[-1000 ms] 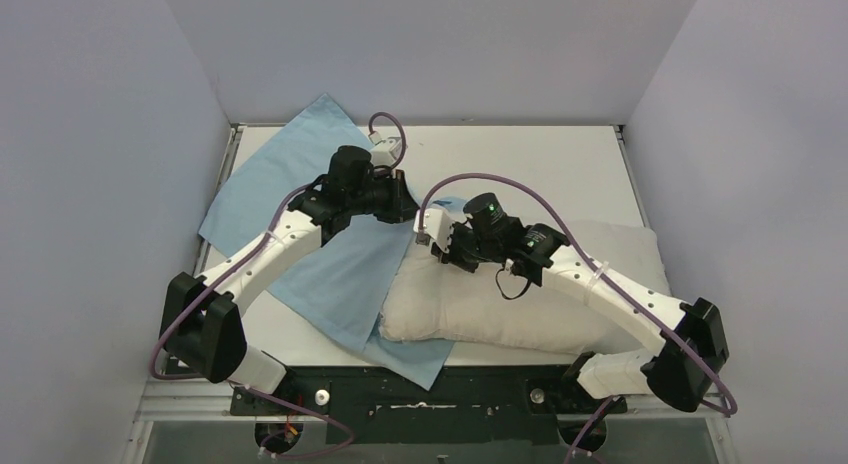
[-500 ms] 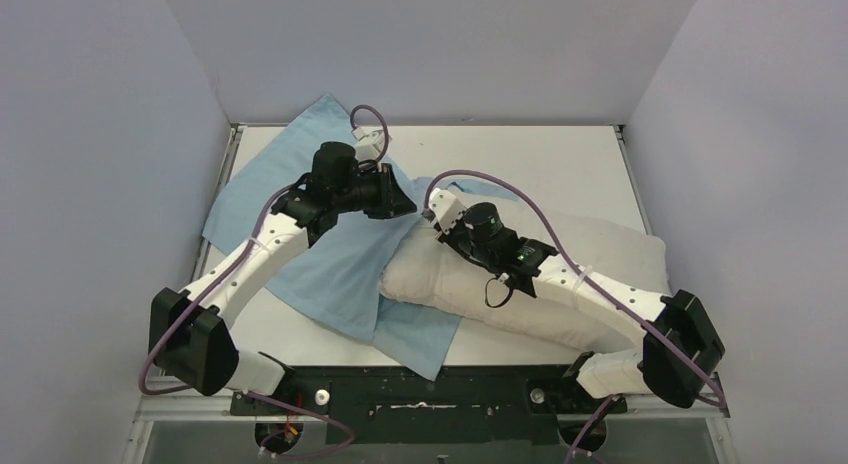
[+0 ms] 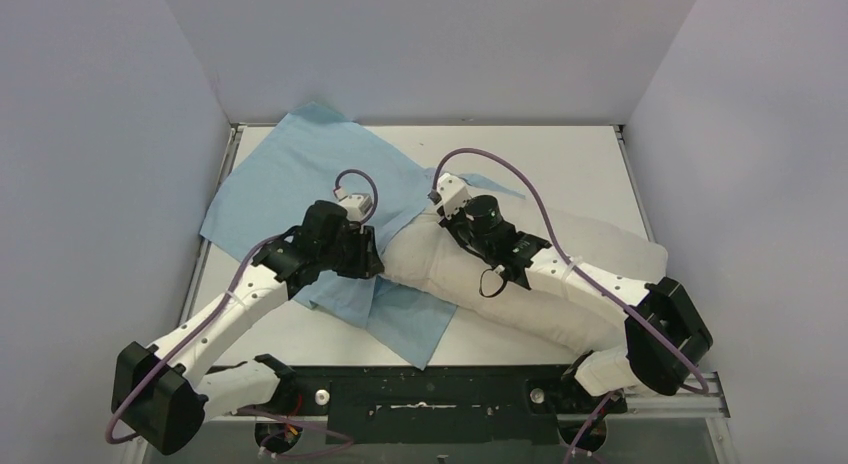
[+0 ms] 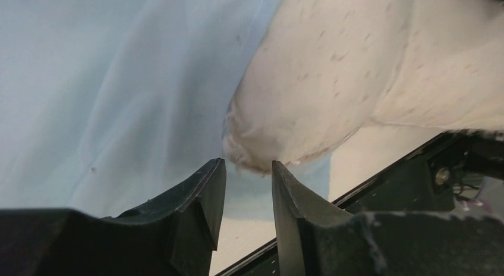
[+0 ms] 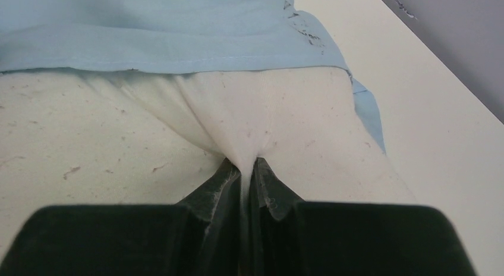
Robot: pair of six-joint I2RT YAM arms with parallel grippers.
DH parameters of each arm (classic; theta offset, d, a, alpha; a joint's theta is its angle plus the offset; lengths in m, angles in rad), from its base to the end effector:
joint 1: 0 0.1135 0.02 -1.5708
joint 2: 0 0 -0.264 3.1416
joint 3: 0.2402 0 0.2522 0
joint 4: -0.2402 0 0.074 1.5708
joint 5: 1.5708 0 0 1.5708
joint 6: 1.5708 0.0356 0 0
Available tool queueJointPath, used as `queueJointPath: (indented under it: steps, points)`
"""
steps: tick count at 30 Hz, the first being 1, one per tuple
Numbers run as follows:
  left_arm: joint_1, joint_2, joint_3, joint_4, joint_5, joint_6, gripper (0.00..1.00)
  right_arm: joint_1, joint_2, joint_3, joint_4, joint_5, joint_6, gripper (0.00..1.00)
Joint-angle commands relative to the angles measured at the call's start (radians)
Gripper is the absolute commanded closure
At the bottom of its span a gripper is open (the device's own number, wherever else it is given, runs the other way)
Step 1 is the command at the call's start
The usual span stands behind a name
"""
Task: Put the pillow into the pillowcase
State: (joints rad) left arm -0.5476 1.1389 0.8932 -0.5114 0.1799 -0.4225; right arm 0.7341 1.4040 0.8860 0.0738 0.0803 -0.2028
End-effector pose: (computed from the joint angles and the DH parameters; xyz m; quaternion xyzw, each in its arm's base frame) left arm 0.2024 -0.1309 0.2770 0.0927 0.9106 -0.2567 0.3102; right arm 0.2377 0.2106 0.2576 -0.3623 0.7635 0.1073 0.5237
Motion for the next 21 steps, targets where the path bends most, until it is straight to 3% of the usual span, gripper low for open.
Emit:
queueJointPath:
  steps: [1, 10, 16, 17, 20, 21]
  points:
    - [-0.032, -0.057, -0.064, 0.001, -0.107, 0.018, 0.65, -0.017, 0.007, 0.011, 0.102, 0.011, 0.044, 1.00]
    - [-0.054, 0.029, -0.112, 0.092, -0.239, 0.030, 0.63, -0.020, -0.019, -0.002, 0.106, 0.015, 0.054, 1.00]
    - [-0.078, 0.105, -0.119, 0.161, -0.220, 0.030, 0.63, -0.029, -0.031, -0.008, 0.103, 0.019, 0.062, 1.00]
    - [-0.081, 0.109, -0.117, 0.160, -0.221, 0.031, 0.67, -0.031, -0.031, -0.011, 0.106, 0.017, 0.064, 1.00]
    - [-0.084, 0.082, -0.099, 0.135, -0.221, 0.036, 1.00, -0.036, -0.032, -0.013, 0.107, 0.012, 0.065, 1.00]
    - [-0.084, 0.061, -0.088, 0.119, -0.214, 0.037, 1.00, -0.036, -0.027, -0.014, 0.107, 0.012, 0.064, 1.00]
